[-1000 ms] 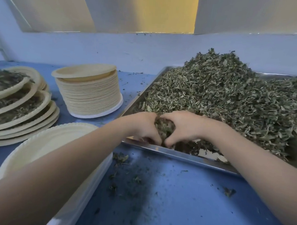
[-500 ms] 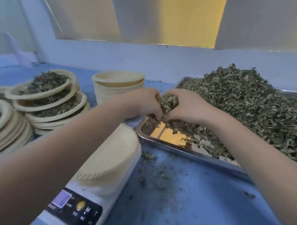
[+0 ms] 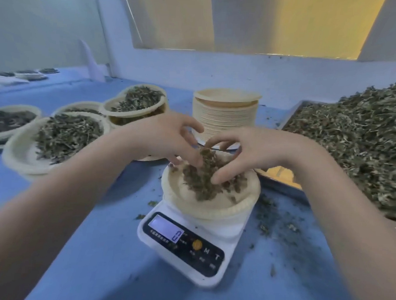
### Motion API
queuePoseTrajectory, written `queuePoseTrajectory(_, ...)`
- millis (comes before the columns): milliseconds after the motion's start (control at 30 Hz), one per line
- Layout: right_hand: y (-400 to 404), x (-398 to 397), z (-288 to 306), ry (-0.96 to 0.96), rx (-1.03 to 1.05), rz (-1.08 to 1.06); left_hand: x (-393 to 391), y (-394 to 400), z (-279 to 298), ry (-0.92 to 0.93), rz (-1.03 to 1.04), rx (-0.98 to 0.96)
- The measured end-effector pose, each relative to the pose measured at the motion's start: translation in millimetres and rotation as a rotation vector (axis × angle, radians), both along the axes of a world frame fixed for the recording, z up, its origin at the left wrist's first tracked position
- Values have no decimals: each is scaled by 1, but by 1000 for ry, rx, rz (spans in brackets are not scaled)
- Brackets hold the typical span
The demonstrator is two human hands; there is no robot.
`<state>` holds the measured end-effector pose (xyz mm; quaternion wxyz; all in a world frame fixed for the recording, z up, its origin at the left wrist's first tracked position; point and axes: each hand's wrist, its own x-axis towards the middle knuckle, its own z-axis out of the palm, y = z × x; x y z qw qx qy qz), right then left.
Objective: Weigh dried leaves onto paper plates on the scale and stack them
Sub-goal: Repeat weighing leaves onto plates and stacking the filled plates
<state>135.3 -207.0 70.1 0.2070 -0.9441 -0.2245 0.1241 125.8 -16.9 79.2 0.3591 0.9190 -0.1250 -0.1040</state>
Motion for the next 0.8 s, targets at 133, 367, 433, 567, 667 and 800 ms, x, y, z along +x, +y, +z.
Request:
queuePoseTrajectory(133,-9,-3,5,-6,107,-42,-2,10,-10,-161,69,-136)
queuePoseTrajectory(367,-10,2,1,-104,105,-55,2,-13,-63,-419,279,-495)
queuePoseTrajectory(433,-9,3,0,-130,104,-55,0,-13,-70,-503,295,-505)
queuePoseTrajectory(567,-2,5,-7,-190,107,-51,-3,2,-76,-439,348,-686)
queuePoseTrajectory(667,2,6,-12,-202,70,-39,-3,9,-80,-395,369,-691)
queuePoseTrajectory(800,2,6,-13,-211,39,-40,-1,9,-80,-373,380,-690)
